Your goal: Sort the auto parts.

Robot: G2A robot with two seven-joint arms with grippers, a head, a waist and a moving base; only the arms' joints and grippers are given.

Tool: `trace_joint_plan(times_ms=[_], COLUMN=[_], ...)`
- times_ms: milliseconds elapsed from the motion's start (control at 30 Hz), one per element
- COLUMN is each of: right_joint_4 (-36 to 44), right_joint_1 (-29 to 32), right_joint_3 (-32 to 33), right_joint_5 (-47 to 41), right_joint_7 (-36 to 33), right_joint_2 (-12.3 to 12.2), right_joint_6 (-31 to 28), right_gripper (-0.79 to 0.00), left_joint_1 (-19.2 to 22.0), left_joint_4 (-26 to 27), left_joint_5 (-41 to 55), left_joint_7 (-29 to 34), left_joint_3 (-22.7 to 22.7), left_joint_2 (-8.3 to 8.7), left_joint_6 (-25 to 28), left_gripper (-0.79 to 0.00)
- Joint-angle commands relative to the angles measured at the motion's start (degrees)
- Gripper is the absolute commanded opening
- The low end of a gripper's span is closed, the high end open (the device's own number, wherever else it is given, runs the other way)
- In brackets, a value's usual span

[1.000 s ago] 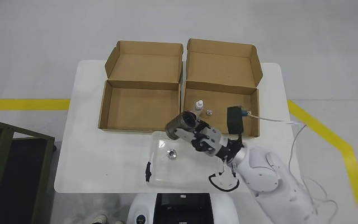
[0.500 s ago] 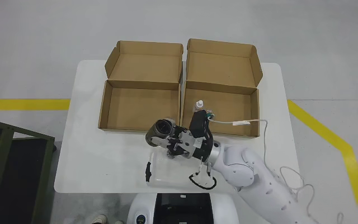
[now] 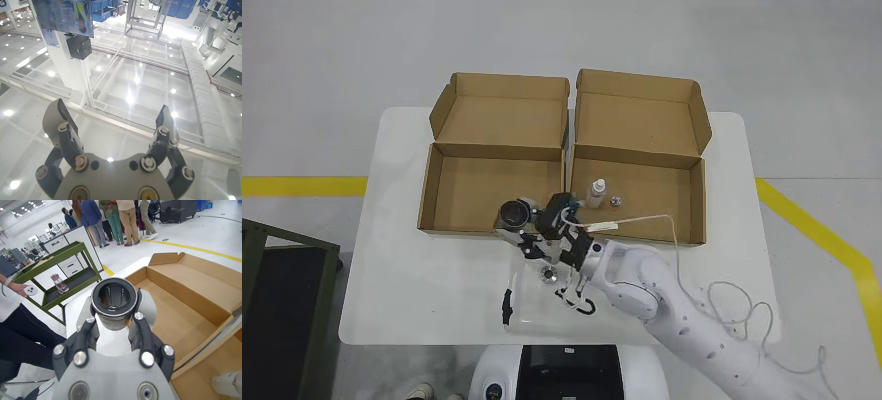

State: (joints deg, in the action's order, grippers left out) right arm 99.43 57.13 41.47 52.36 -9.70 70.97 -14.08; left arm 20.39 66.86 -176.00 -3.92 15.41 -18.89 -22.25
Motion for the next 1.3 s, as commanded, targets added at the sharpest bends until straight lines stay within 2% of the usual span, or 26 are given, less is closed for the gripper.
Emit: trace_joint_plan(times_ms=[0,267,600,1267], right_joint_4=[-1.16,-6.01,-12.07,-23.57], right_joint_1=[-1.07,-4.61,-9.03,-13.87], right_joint_3=[-1.10,-4.35,-6.85,-9.65], right_joint_5=[1.96,6.44,10.55,12.91], right_joint_7=[-0.18,0.53,-2.34,-7.08], right_joint_2=[0.56,2.94,5.96,11.07], right_joint_6=[0.75,3.58,7.99,7.59], right_gripper=[-0.785,-0.785,-0.785,-0.785], left_joint_1=[0.00,0.00,0.00,0.00], left_joint_4=[0.00,0.00,0.00,0.00], left_joint_5=[0.00,0.00,0.00,0.00], left_joint_7=[0.00,0.00,0.00,0.00], left_joint_3=[0.00,0.00,0.00,0.00], left_joint_2=[0.00,0.00,0.00,0.00], left_joint_6=[0.00,0.00,0.00,0.00], left_gripper=[0.000,0.000,0.000,0.000])
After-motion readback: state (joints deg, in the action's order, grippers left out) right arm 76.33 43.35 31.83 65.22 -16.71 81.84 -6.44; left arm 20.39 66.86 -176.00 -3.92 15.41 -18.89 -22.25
